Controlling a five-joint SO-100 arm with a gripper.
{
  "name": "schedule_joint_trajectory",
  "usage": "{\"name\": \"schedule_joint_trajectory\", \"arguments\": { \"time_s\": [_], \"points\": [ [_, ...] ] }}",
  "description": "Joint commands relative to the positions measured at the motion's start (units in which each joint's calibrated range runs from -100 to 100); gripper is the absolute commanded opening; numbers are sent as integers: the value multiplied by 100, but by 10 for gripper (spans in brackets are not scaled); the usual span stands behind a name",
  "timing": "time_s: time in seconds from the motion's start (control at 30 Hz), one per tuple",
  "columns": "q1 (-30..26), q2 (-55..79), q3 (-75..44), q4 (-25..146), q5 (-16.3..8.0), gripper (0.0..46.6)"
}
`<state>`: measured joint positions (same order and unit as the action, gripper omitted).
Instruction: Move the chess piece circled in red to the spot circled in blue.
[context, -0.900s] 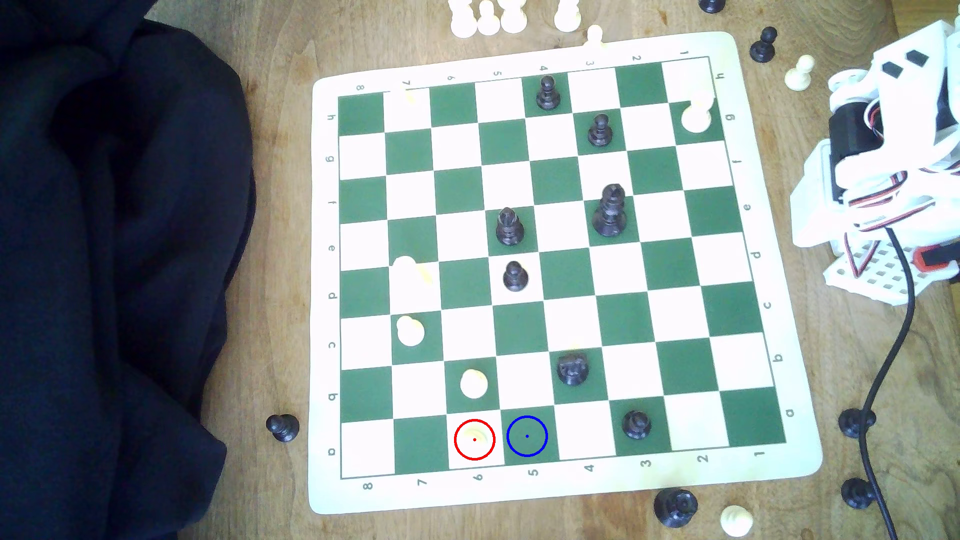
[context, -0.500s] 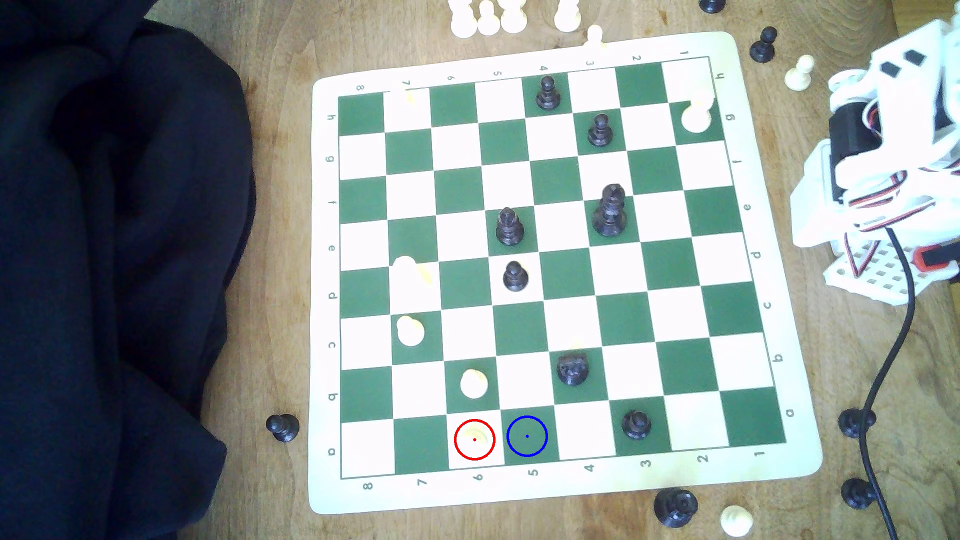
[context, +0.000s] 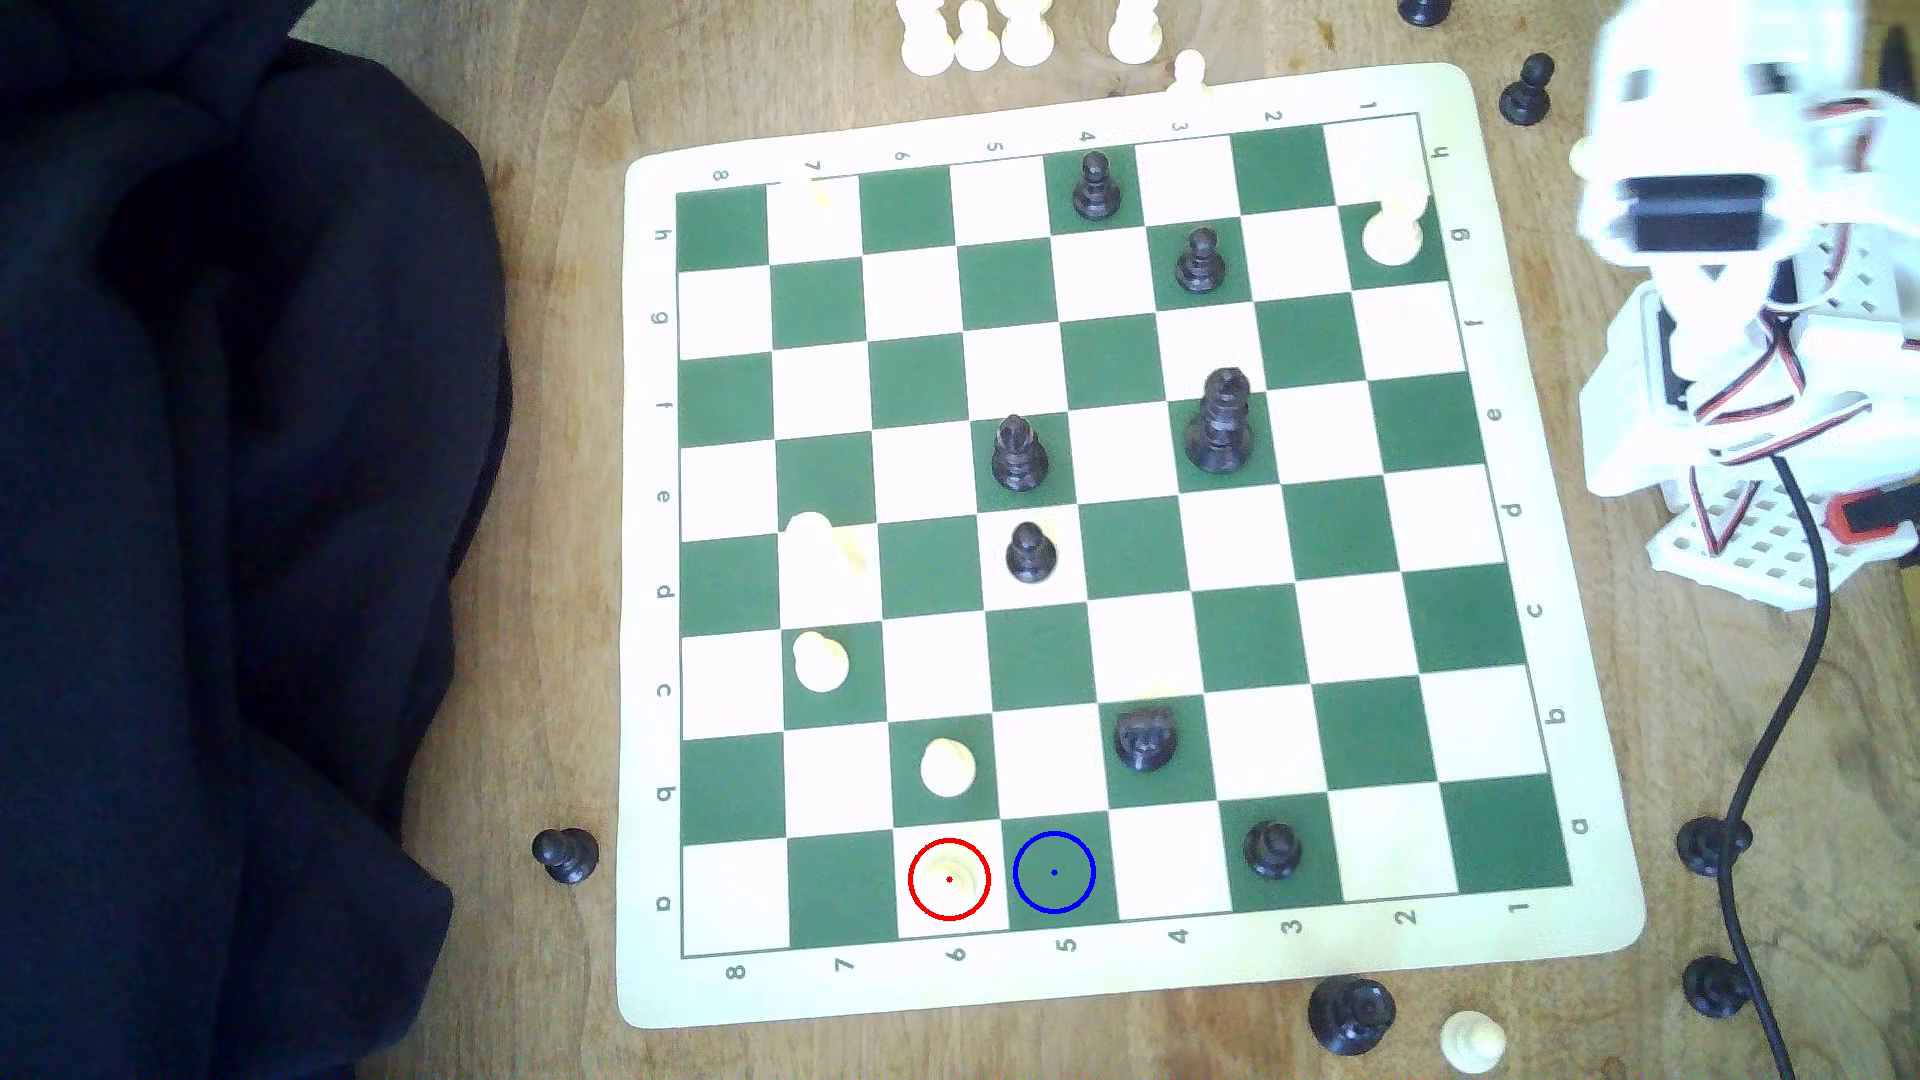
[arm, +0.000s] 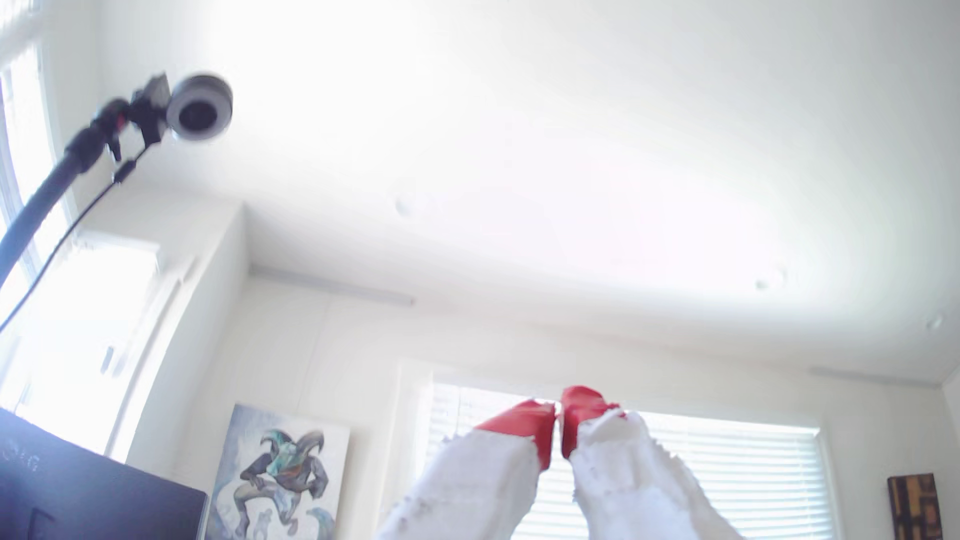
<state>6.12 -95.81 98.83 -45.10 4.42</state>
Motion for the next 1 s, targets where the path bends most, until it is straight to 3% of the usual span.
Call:
{"name": "schedule_joint_trajectory", "arguments": {
  "time_s": [0.0,0.13,0.3,0.43,0.53,0.7,0.97],
  "points": [
    [-29,-3,-37,1562,-20,2],
    [-178,-3,-508,3609,-24,2],
    [-366,31,-1061,5419,-24,42],
    [-819,965,-2213,6836,-98,55],
    [-1164,1729,-3119,7753,-357,162],
    [-1594,2705,-4089,8982,-444,220],
    [-2227,4123,-4724,8744,-630,206]
  ]
}}
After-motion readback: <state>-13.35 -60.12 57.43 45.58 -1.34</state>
